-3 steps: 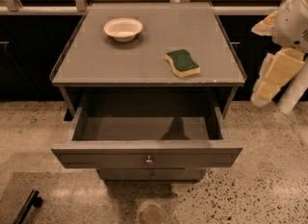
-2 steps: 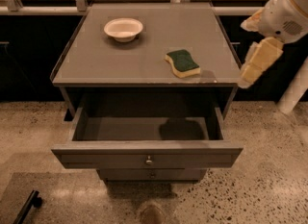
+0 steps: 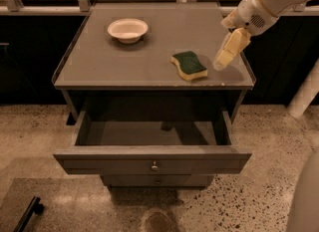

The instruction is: Place sponge into top drawer

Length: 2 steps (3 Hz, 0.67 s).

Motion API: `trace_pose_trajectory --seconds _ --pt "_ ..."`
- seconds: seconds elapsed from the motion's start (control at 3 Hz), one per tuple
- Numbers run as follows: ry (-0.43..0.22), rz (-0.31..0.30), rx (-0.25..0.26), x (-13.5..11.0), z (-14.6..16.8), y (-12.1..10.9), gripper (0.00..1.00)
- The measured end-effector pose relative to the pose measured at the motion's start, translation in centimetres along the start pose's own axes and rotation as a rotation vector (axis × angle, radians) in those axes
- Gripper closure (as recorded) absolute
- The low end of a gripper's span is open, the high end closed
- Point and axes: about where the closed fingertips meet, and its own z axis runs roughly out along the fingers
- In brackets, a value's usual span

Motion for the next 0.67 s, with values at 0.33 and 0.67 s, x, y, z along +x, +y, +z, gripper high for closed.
trace_pose_trajectory --seconds 0.33,0.67 --pt "-0.055 0.088 -0.039 -0.6 4.2 -1.8 0.00" --pt "-0.066 0.193 -0.045 0.1 7.4 -2.7 0.00"
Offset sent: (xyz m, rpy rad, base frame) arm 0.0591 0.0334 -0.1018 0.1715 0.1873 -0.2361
